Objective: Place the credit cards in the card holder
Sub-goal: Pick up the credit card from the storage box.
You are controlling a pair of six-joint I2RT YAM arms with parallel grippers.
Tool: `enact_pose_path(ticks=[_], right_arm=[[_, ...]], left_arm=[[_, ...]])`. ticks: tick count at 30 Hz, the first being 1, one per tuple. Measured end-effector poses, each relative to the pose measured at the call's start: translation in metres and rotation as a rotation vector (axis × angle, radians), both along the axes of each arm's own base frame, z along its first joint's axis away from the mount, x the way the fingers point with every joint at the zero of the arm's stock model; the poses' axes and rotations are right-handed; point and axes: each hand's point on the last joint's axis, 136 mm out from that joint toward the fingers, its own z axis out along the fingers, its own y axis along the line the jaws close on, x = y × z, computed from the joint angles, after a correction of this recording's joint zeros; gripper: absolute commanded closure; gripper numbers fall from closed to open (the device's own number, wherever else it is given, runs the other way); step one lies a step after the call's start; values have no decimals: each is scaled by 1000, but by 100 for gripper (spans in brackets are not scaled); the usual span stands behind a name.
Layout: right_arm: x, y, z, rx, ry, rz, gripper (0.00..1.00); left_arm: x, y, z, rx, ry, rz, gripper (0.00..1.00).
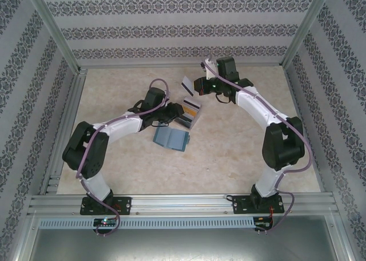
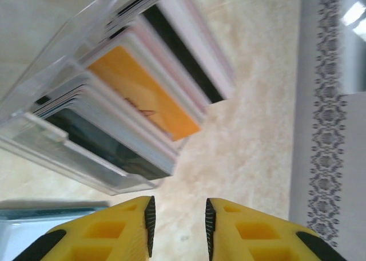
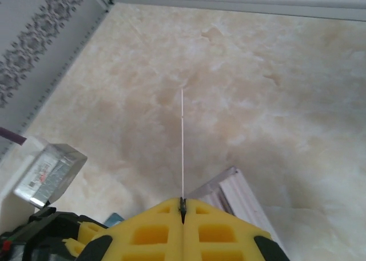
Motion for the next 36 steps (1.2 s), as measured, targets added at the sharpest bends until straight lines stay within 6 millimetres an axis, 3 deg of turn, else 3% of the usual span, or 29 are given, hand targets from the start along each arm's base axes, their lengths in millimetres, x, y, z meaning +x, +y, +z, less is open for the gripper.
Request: enact_pose_path(ticks=[8,17,36], right_arm=[[-20,-8,13,239,44,-68,100],[-27,-9,22,451,95,-96,100],[-42,4,51,651,146,-7,100]], left_arm=[[-7,-5,54,-93,-96,-36,62],[-5,-19,90,-243,-156,-82,56],[7,-10,105,-300,-180,-54,57]])
